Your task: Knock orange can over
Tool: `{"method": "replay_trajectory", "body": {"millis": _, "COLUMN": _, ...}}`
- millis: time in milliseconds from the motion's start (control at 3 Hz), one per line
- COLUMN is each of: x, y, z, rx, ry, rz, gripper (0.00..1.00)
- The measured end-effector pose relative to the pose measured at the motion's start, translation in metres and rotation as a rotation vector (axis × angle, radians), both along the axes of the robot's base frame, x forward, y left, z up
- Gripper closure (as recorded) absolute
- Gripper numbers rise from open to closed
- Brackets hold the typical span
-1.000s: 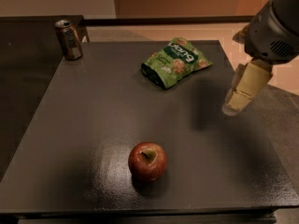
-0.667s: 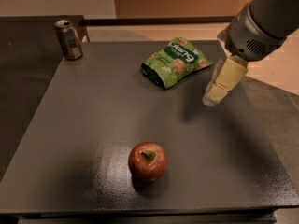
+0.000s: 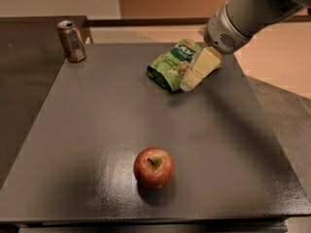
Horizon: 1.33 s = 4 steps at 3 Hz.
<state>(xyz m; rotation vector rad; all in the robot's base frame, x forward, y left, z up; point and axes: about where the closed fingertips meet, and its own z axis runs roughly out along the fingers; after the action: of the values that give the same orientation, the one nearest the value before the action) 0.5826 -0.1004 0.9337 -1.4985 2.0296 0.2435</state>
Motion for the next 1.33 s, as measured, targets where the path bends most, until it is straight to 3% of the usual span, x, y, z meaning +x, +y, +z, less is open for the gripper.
{"method": "replay_trajectory", "body": {"millis": 667, "x": 0.063, "y": 0.054, "z": -0.003, "rx": 0.151, "ry": -0.017, "rz": -0.004, "gripper": 0.00}}
{"method": "replay_trajectory", "body": {"millis": 1333, "x": 0.102, "y": 0.115, "z": 0.002, "rx": 0.254, "ry": -0.043, "rz": -0.077, "gripper": 0.00}}
